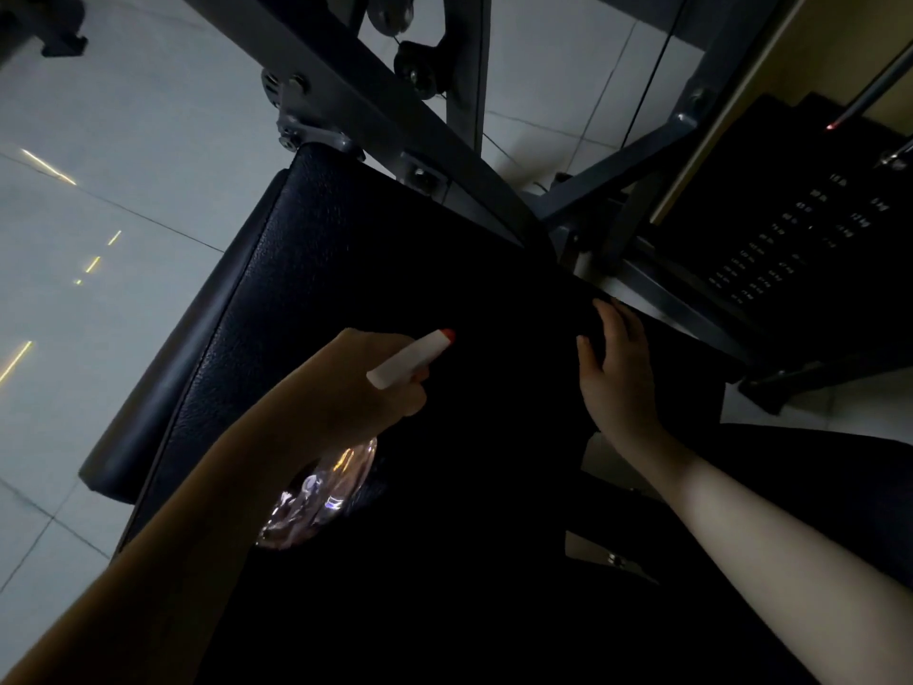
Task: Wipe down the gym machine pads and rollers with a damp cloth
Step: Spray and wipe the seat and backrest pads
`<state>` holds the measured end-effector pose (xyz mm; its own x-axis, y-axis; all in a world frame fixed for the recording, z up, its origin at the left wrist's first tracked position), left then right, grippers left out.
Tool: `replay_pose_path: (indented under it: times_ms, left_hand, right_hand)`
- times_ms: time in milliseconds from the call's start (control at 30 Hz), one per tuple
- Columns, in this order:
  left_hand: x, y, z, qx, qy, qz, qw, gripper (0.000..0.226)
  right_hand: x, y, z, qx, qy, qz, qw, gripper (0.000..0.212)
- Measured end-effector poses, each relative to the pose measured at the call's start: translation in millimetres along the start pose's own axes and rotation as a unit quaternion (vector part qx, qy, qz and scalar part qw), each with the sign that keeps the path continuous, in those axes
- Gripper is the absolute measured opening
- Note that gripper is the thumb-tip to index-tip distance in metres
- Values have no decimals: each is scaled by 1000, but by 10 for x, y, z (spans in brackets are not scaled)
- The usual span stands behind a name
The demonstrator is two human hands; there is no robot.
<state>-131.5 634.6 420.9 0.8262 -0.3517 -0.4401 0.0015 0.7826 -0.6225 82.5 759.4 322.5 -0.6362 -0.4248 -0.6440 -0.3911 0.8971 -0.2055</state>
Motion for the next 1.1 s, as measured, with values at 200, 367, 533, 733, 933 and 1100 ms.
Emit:
replay_pose_path:
  times_ms: [200, 367, 533, 733, 933, 1100]
  left_hand:
    - [46, -75, 61, 25, 27, -2, 999, 17]
    - [-16, -86, 15, 26, 24, 21, 999, 18]
    - [-131, -153, -57, 20, -19, 50, 998, 19]
    - [-146, -209, -19, 34, -9, 74, 997, 11]
    - [-173, -202, -45, 32, -11, 91, 995, 19]
    - [-175, -275, -35, 36, -19, 89, 995, 36]
  right_hand:
    - [183, 525, -467, -3, -11, 62, 998, 45]
    - [449, 275, -804, -177, -52, -46, 982, 46]
    - [216, 209, -410, -161, -90, -68, 980, 44]
    - [457, 468, -939, -43, -4, 53, 998, 44]
    - [714, -65, -1036, -285, -96, -111, 947, 45]
    - [271, 54, -399, -164, -64, -76, 981, 43]
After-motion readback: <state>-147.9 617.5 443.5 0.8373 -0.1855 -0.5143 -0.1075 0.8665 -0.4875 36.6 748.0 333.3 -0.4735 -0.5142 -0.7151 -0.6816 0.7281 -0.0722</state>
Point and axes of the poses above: each hand's wrist, its own y-axis towards the middle knuckle, its own x-axis out of the palm, z = x × y, the point moved 8 cm from there along y, towards the middle knuckle, and after that the axes turned 11 degrees about -z, right-handed, at the moved point
